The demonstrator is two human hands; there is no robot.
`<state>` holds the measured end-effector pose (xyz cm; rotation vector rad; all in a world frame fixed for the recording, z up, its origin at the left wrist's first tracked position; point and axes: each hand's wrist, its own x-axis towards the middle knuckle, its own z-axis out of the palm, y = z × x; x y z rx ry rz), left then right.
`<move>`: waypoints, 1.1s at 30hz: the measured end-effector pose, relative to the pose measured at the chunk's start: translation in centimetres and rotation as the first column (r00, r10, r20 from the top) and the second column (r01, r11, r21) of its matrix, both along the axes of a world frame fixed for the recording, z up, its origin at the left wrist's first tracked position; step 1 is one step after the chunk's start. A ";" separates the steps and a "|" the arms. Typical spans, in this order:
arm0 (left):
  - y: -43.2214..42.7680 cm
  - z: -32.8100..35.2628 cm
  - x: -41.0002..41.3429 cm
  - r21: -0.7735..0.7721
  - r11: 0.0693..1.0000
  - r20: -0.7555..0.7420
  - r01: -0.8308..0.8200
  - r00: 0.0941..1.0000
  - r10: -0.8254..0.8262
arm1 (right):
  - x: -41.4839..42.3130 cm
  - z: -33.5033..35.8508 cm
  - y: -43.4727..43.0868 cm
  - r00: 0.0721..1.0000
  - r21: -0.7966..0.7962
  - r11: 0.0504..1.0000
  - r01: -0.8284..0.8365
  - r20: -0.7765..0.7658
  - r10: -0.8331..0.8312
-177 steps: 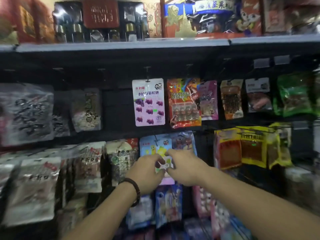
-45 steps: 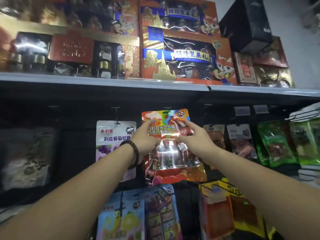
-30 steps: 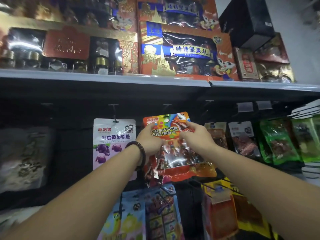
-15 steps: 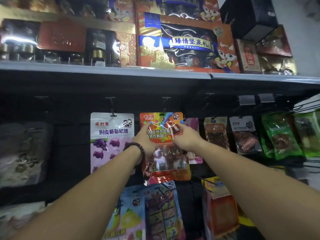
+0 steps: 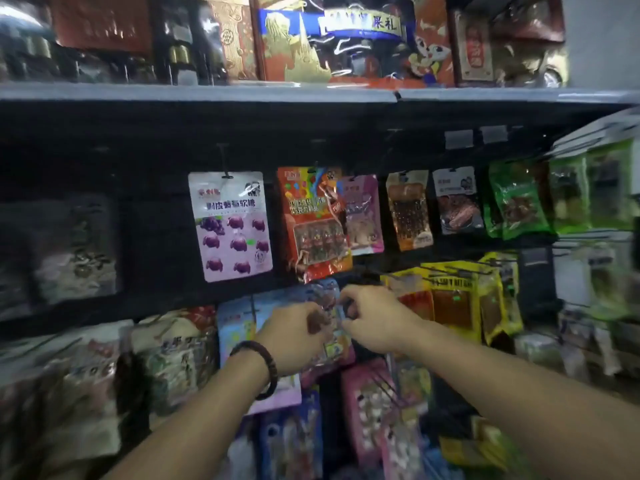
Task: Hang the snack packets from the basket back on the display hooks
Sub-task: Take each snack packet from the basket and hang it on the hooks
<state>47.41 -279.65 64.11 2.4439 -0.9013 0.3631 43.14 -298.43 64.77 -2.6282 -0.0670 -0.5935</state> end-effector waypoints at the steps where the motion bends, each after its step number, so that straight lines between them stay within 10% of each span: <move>1: 0.8 -2.7 -1.8 0.013 0.999 -0.010 0.035 0.999 -0.035 | -1.7 -2.5 1.0 0.999 0.023 0.999 -0.038 -0.025 0.039; 12: 10.1 -37.1 -15.9 0.249 0.968 -0.472 0.029 0.876 0.095 | -17.1 -37.3 6.3 0.865 0.337 0.935 0.108 -0.496 0.079; 24: 10.7 -59.3 -21.4 0.146 0.985 -0.740 -0.094 0.650 0.172 | -24.8 -68.3 3.6 0.537 0.211 0.901 0.380 -0.843 -0.029; 33: 6.2 -64.7 -22.7 0.091 0.982 -0.859 -0.166 0.485 0.162 | -23.1 -69.7 1.6 0.330 -0.096 0.876 0.473 -0.902 -0.277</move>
